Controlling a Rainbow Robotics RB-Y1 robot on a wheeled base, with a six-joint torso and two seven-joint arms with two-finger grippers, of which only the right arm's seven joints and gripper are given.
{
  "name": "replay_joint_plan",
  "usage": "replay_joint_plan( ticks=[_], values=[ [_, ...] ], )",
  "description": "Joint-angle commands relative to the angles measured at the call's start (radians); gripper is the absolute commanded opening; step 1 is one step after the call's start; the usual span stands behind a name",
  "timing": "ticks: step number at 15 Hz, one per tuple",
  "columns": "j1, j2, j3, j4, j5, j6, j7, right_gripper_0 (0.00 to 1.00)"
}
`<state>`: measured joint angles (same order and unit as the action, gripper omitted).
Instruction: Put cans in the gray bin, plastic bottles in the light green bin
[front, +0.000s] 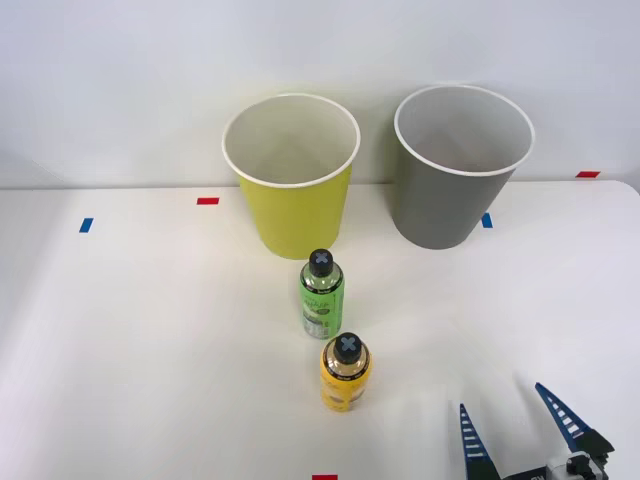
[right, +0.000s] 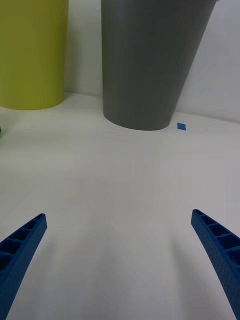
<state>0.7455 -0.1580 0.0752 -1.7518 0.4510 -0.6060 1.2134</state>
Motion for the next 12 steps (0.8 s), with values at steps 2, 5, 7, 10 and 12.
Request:
replay_joint_plan(
  ticks=[2,5,7,10,12],
  values=[
    [0.0,0.0,0.0,0.0,0.0,0.0,0.0,1.0],
    [0.0,0.0,0.0,0.0,0.0,0.0,0.0,1.0],
    [0.0,0.0,0.0,0.0,0.0,0.0,0.0,1.0],
    [0.0,0.0,0.0,0.0,0.0,0.0,0.0,1.0],
    [0.0,0.0,0.0,0.0,0.0,0.0,0.0,1.0]
  ],
)
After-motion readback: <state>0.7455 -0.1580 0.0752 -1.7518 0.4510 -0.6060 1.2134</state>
